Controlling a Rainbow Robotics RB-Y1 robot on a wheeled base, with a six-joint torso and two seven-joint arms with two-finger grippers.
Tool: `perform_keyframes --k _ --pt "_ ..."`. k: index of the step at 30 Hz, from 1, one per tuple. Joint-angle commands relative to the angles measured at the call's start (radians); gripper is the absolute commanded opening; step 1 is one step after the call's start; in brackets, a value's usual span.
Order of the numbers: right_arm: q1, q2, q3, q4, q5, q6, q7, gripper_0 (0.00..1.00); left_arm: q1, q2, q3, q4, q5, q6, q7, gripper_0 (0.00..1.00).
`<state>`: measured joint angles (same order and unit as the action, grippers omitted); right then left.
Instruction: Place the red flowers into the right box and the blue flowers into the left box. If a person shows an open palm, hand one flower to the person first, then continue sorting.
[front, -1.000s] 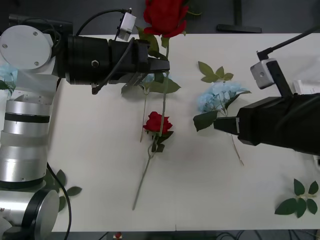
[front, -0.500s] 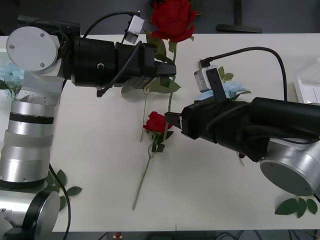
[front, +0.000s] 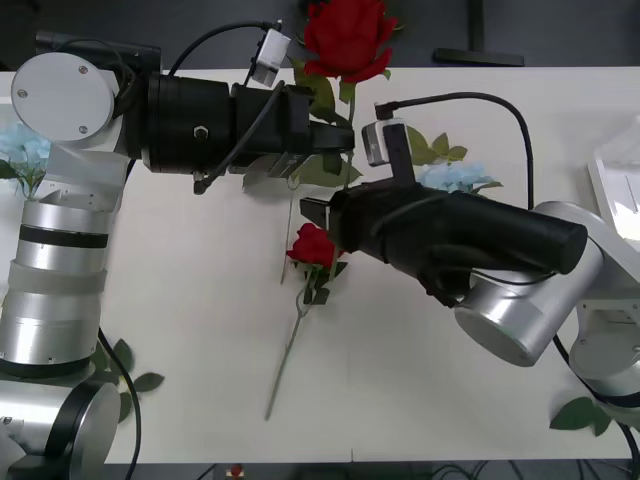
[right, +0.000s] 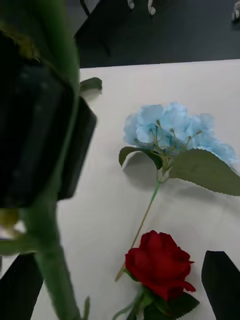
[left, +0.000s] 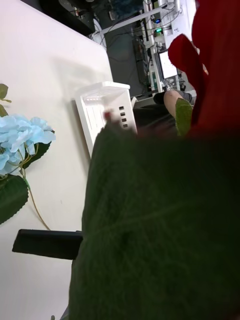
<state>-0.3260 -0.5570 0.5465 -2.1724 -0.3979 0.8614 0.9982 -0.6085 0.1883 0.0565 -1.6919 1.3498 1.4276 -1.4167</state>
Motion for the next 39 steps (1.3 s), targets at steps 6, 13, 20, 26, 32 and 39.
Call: perform_keyframes --k 6,13,20,26,32,39 --pt "-0.007 0.003 -0.011 -0.026 0.005 -0.013 -0.067 0.00 -0.051 -0.003 -0.009 -0.028 0.011 -0.007 -0.051 0.00" --pt "-0.007 0.000 -0.011 -0.026 0.008 -0.013 -0.089 0.00 -0.051 -0.001 -0.009 -0.029 0.014 -0.006 -0.059 0.00" --pt "-0.007 -0.011 -0.013 -0.026 0.011 -0.027 -0.110 0.00 -0.051 -0.003 -0.006 -0.029 0.008 -0.004 -0.065 0.35" --pt "-0.005 -0.018 -0.019 -0.026 0.014 -0.033 -0.125 0.00 -0.054 -0.003 -0.004 -0.028 0.006 -0.001 -0.050 1.00" --pt "-0.005 -0.035 -0.065 -0.026 -0.009 -0.033 -0.135 0.00 -0.054 -0.003 -0.004 -0.028 0.006 -0.001 -0.050 1.00" --pt "-0.007 -0.139 -0.209 -0.069 -0.220 0.079 -0.116 0.00 -0.065 -0.035 0.049 -0.011 -0.044 0.068 -0.045 1.00"
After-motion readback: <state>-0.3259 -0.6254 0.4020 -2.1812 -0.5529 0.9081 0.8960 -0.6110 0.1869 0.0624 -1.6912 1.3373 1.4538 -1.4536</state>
